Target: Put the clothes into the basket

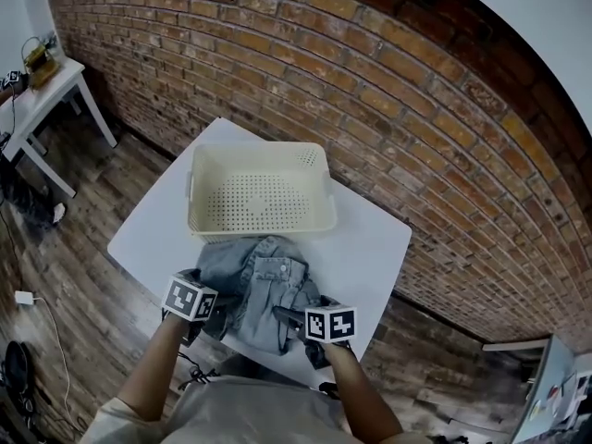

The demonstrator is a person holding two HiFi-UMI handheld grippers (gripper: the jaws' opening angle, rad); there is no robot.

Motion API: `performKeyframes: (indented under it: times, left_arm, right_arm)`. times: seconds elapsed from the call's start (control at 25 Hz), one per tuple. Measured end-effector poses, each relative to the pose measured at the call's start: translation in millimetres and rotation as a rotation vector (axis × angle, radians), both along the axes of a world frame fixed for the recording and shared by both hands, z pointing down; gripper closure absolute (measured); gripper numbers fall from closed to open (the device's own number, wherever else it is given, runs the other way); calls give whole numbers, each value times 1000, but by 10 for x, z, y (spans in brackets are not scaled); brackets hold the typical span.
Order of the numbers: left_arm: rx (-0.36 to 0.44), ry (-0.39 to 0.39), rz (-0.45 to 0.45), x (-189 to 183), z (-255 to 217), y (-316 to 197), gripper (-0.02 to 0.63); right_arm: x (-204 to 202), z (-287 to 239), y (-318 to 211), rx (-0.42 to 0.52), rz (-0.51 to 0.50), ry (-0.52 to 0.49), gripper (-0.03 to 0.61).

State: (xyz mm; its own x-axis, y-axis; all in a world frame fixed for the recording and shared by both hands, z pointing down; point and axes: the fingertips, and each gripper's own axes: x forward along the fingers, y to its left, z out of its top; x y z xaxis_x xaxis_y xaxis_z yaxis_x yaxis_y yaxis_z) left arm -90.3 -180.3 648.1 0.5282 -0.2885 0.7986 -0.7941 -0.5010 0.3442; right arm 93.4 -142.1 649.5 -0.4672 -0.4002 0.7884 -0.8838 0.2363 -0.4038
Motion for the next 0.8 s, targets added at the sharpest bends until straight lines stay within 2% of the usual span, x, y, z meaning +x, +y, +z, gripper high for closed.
performKeyframes:
  times: [0.24, 0.36, 0.52, 0.68, 0.8]
  left_arm:
    - [-113, 96, 69, 127, 144, 7, 54]
    - [-128, 102, 106, 205, 148, 19, 54]
    - [-119, 120, 143, 375, 123, 68, 65]
    - [-107, 187, 173, 480, 39, 145, 161]
    - [-79, 203, 200, 532, -51, 202, 237]
  right_arm:
    - [-187, 134, -50, -77, -80, -97, 3]
    - [-275, 139, -62, -98, -126, -136, 6]
    - [-392, 112, -79, -114, -202, -164, 60]
    - [-453, 51, -58, -94, -262, -190, 122]
    - [-495, -29, -40, -61, -305, -193, 158]
